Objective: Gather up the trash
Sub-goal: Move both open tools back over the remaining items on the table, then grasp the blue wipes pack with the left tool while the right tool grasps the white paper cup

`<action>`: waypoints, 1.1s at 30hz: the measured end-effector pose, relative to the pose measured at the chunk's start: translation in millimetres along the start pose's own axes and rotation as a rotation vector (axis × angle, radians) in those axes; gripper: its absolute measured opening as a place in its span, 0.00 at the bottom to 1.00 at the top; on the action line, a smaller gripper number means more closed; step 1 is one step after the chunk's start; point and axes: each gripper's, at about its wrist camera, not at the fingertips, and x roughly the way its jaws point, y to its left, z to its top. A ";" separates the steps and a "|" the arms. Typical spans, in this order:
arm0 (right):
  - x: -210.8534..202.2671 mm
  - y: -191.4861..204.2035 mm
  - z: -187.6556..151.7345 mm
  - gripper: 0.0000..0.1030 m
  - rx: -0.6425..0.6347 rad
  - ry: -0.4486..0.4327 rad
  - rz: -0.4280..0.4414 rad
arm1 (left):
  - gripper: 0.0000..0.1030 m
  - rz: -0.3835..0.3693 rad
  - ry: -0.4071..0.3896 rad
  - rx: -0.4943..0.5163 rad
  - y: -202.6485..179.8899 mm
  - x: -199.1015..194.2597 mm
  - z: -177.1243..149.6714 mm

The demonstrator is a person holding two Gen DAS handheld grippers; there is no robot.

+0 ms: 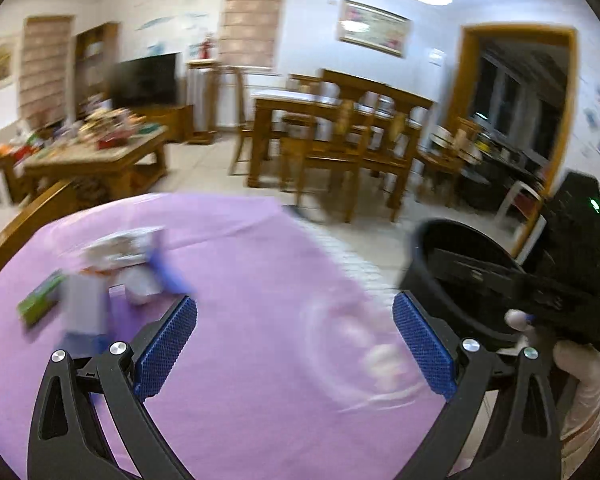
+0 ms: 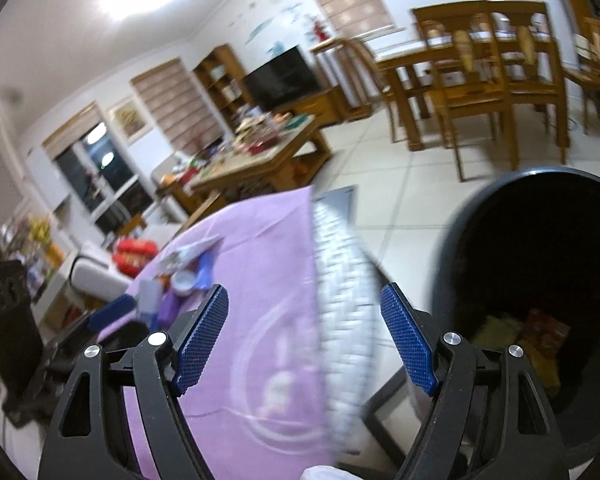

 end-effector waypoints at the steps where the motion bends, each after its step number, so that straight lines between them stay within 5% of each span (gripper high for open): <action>1: 8.4 10.7 0.2 0.76 -0.016 0.014 0.012 | 0.95 0.011 0.001 -0.025 13.2 -1.7 0.4; 5: 42.7 57.0 0.6 0.76 -0.051 0.080 0.092 | 0.95 0.101 0.023 -0.147 83.7 -11.1 1.6; 8: 65.9 90.3 5.5 0.76 -0.090 0.123 0.141 | 0.95 0.148 0.114 -0.151 119.6 -6.7 -4.8; 12: 103.8 143.6 10.5 0.76 -0.144 0.182 0.209 | 0.94 0.131 0.234 -0.122 144.8 6.6 -16.7; 18: 162.5 208.2 14.8 0.73 -0.242 0.281 0.179 | 0.93 0.091 0.320 -0.066 155.6 20.2 -27.3; 25: 226.5 240.1 1.2 0.48 -0.301 0.389 0.092 | 0.78 0.077 0.327 -0.040 155.6 24.0 -31.4; 29: 234.8 245.2 -4.2 0.43 -0.339 0.390 0.090 | 0.50 0.091 0.313 -0.055 166.3 21.4 -30.7; 33: 232.4 247.4 -3.9 0.39 -0.332 0.369 0.113 | 0.40 0.053 0.306 -0.088 173.8 20.4 -29.7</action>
